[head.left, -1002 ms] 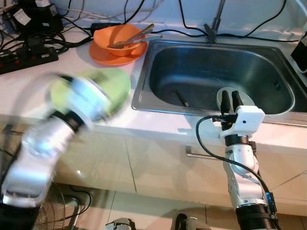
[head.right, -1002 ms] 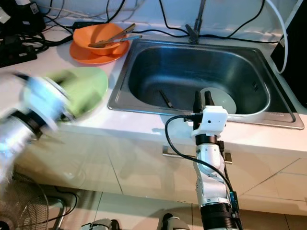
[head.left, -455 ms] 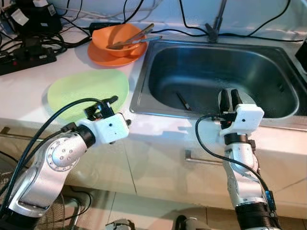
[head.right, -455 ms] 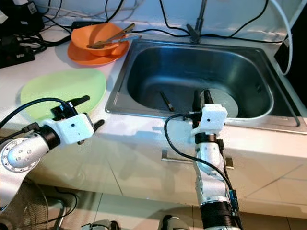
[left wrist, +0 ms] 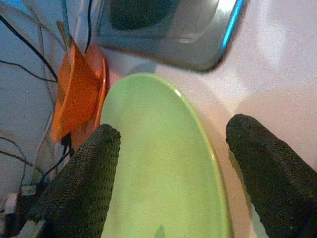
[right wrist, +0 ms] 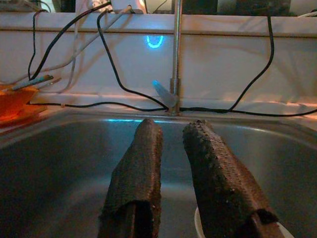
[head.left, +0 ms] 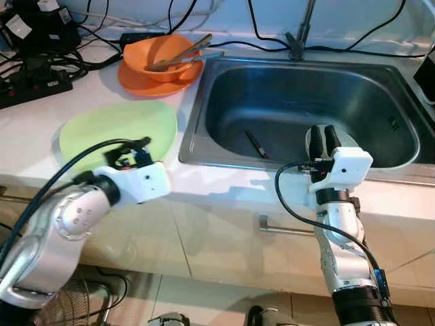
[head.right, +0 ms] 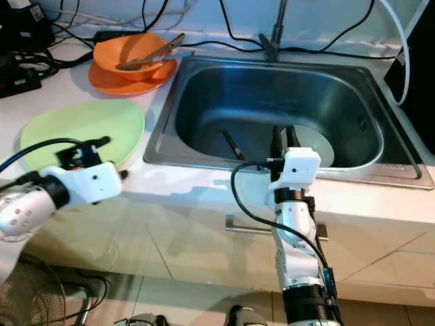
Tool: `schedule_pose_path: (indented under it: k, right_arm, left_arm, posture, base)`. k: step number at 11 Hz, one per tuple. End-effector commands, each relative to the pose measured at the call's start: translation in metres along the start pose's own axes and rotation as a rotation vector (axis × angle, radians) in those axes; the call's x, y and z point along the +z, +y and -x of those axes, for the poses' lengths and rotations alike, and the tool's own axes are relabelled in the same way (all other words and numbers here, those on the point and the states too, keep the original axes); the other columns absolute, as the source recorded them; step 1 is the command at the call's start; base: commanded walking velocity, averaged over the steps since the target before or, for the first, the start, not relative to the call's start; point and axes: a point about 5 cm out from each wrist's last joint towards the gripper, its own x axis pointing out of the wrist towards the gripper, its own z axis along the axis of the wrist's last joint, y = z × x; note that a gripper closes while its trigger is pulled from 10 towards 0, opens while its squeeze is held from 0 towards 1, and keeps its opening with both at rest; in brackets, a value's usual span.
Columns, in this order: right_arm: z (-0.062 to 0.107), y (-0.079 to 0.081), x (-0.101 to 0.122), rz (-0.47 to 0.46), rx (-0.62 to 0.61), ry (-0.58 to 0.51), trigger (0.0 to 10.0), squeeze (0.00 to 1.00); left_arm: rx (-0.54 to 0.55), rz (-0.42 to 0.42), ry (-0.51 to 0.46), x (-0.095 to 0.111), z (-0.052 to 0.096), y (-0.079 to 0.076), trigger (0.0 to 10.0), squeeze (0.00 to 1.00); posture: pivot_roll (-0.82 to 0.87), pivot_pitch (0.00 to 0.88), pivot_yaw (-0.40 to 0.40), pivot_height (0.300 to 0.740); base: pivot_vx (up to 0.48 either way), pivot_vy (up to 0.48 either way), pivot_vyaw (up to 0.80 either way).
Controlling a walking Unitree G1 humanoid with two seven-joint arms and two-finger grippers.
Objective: Kitchen organization
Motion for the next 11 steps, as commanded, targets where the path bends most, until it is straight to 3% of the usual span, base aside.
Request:
schedule_pose_path:
  k: [1,6,9,11]
  right_arm:
    - [0.003,-0.003,-0.009,0.001,-0.009,0.054,10.0,0.00]
    - [-0.010,0.003,0.014,-0.007,0.021,-0.040,10.0,0.00]
    - [-0.010,0.006,0.014,-0.008,0.030,-0.037,10.0,0.00]
    - [-0.011,0.005,0.016,-0.005,0.029,-0.036,10.0,0.00]
  left_arm:
    - [-0.101,0.008,0.125,-0.020,0.000,-0.016,10.0,0.00]
    - [-0.128,0.049,0.258,-0.032,0.001,-0.019,10.0,0.00]
    - [-0.100,0.032,0.326,-0.039,0.001,-0.013,10.0,0.00]
    - [-0.120,0.017,0.377,-0.042,-0.004,-0.017,10.0,0.00]
  posture:
    - [0.11,0.099,0.022,0.740]
    - [0.10,0.095,0.021,0.740]
    - [0.10,0.094,0.022,0.740]
    - [0.09,0.095,0.021,0.740]
  base:
    - [0.000,0.000,0.00]
    - [0.000,0.000,0.00]
    - [0.000,0.000,0.00]
    - [0.000,0.000,0.00]
